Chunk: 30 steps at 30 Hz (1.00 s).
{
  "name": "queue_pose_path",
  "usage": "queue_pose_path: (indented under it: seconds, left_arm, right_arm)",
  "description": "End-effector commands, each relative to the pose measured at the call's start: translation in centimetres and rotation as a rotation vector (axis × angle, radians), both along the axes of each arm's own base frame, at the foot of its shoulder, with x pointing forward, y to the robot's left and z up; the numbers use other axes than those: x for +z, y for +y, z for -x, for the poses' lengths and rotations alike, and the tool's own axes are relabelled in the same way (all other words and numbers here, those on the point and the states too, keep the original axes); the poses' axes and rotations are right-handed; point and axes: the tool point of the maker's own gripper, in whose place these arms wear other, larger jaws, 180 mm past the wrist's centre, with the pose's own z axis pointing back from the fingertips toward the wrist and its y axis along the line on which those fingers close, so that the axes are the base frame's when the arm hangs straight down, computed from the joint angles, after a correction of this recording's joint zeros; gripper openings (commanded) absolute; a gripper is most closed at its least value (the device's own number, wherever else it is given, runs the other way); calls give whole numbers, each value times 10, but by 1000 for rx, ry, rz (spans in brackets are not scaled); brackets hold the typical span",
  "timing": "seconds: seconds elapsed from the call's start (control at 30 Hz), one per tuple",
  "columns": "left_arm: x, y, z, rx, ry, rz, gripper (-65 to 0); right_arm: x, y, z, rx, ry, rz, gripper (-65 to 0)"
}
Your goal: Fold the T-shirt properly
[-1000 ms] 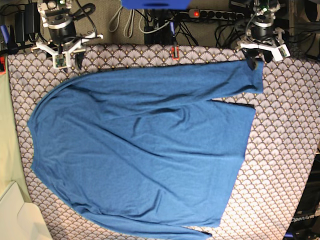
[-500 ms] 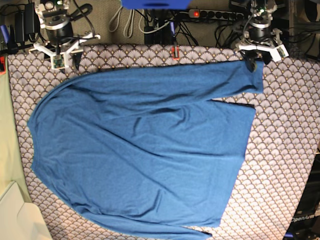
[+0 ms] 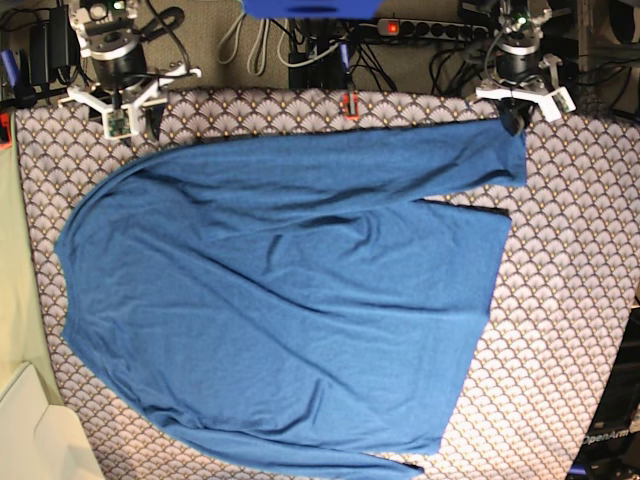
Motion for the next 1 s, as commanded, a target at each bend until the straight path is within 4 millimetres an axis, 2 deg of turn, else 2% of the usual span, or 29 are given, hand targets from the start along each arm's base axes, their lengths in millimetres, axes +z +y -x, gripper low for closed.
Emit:
queue_pose_path:
  seconds: [0.0,0.07,0.2,0.5,0.6,0.83,0.97]
  left_arm:
    - [4,0,-5,-10,-12,-1,-630]
    - [3,0,-5,-11,-7,2,-650]
    - [-3,-6,-3,-23,42,31,-646]
    - [16,-12,-16,-64,28,31,-646]
    - [20,-15,-19,-77,30,35,-646]
    - [36,-20,-27,-101,7,35,-646]
    - [44,-22,-30,-111,-6,33,-646]
  right_arm:
    - [8,0,-3,12,-32,3,-417]
    - [8,0,-2,10,-29,4,-417]
    - [8,-1,-1,8,-28,6,-419]
    - [9,-1,-4,8,-36,7,-417]
    - [14,-3,-17,5,-67,9,-417]
    - [-4,-15,-32,-36,10,29,-417]
    - [-7,-22,-36,-31,23,52,-415]
